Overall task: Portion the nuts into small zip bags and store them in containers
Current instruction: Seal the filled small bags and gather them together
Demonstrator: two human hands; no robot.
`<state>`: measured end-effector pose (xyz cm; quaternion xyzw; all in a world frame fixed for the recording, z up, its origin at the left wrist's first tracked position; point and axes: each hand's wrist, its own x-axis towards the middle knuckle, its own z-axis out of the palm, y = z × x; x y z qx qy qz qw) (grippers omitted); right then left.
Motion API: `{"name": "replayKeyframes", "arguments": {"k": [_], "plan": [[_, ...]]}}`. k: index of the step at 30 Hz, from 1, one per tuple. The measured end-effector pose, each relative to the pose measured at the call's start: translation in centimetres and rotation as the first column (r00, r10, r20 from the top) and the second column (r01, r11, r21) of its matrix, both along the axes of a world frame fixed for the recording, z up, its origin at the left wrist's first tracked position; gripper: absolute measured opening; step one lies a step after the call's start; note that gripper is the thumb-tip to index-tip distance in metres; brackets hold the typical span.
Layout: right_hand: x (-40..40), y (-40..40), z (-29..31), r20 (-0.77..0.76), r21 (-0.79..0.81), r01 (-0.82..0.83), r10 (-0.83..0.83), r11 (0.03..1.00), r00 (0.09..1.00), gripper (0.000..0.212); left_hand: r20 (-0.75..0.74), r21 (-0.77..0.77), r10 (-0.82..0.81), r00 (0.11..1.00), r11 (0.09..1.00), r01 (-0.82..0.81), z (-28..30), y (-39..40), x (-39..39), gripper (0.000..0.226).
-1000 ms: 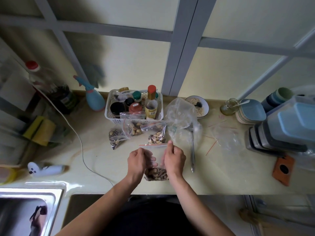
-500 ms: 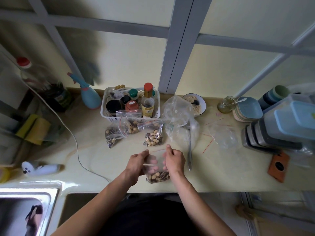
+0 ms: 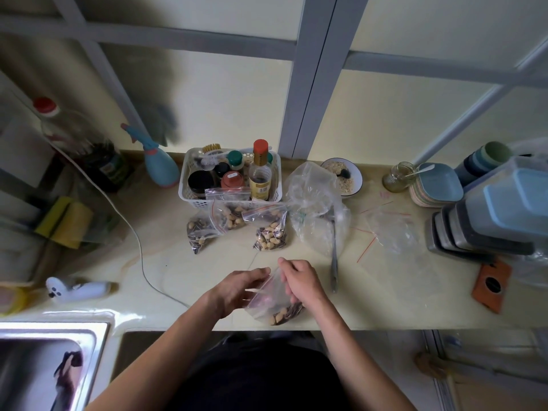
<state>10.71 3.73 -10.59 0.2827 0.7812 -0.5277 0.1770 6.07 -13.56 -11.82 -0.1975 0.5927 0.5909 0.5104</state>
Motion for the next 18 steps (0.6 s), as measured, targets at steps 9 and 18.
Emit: {"name": "replayKeyframes", "arguments": {"k": [9,18], "plan": [[0.0,-0.3,-0.2,-0.025,-0.069,-0.037,0.036,0.997,0.999,0.037,-0.107,-0.023,0.052,0.993,0.998,-0.054,0.5,0.4,0.4,0.014],[0.0,-0.4,-0.5,-0.051,-0.056,-0.09,0.087,0.994,0.995,0.018,-0.188,-0.013,-0.012,0.982,1.0,0.01,1.0,0.9,0.3,0.015]]}}
